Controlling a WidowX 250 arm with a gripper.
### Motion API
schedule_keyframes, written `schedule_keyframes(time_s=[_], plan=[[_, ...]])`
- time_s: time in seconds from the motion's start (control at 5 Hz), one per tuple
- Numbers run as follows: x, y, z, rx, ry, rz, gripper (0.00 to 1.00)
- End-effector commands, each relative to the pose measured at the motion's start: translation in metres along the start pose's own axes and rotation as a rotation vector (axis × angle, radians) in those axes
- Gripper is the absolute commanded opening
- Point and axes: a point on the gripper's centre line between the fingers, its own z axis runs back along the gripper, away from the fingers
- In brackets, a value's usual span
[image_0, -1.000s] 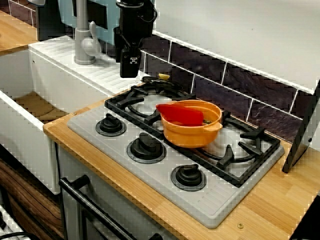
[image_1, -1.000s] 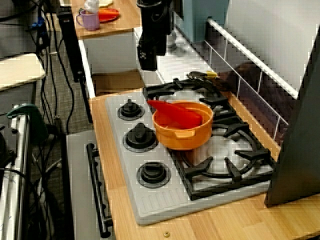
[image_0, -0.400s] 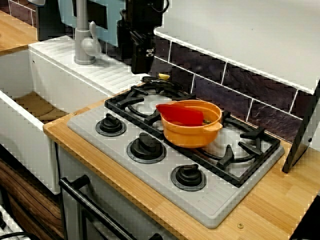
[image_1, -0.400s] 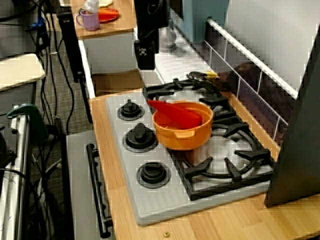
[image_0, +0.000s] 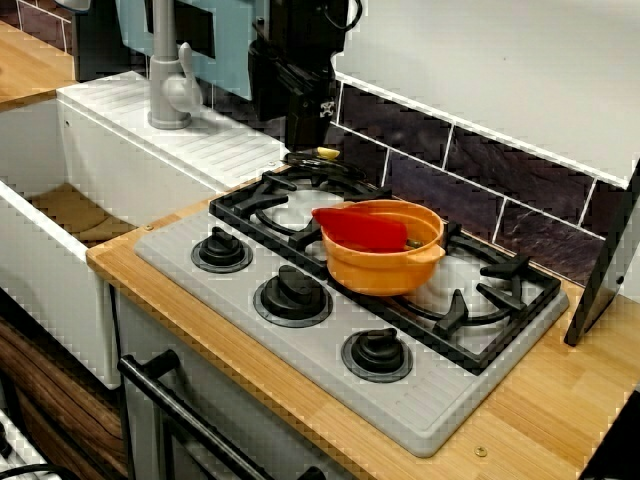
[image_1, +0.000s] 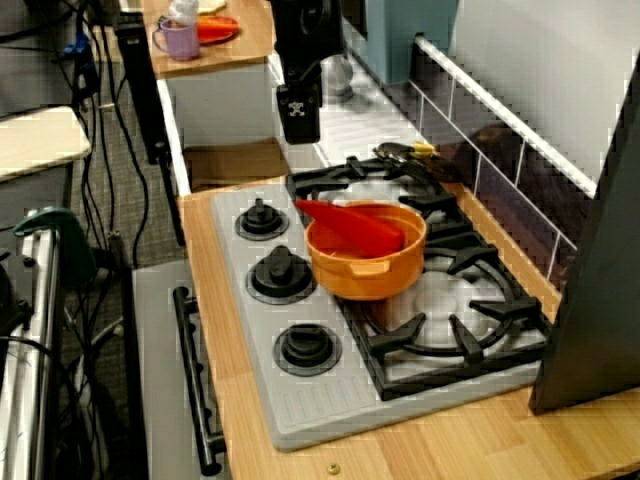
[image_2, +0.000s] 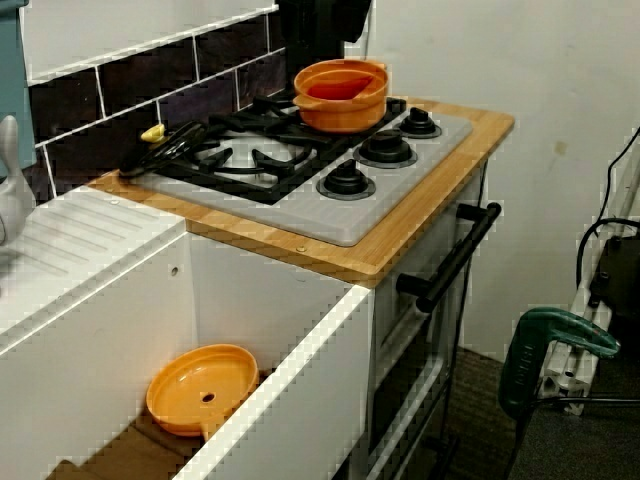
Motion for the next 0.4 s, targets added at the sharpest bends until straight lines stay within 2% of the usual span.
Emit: schedule_keyframes(time_s=[0.0, 0.2], plan=[[0.023, -0.024, 0.01, 0.006, -0.077, 0.045, 1.0], [0.031, -0.038, 0.0, 0.008, -0.082, 0.04, 1.0]])
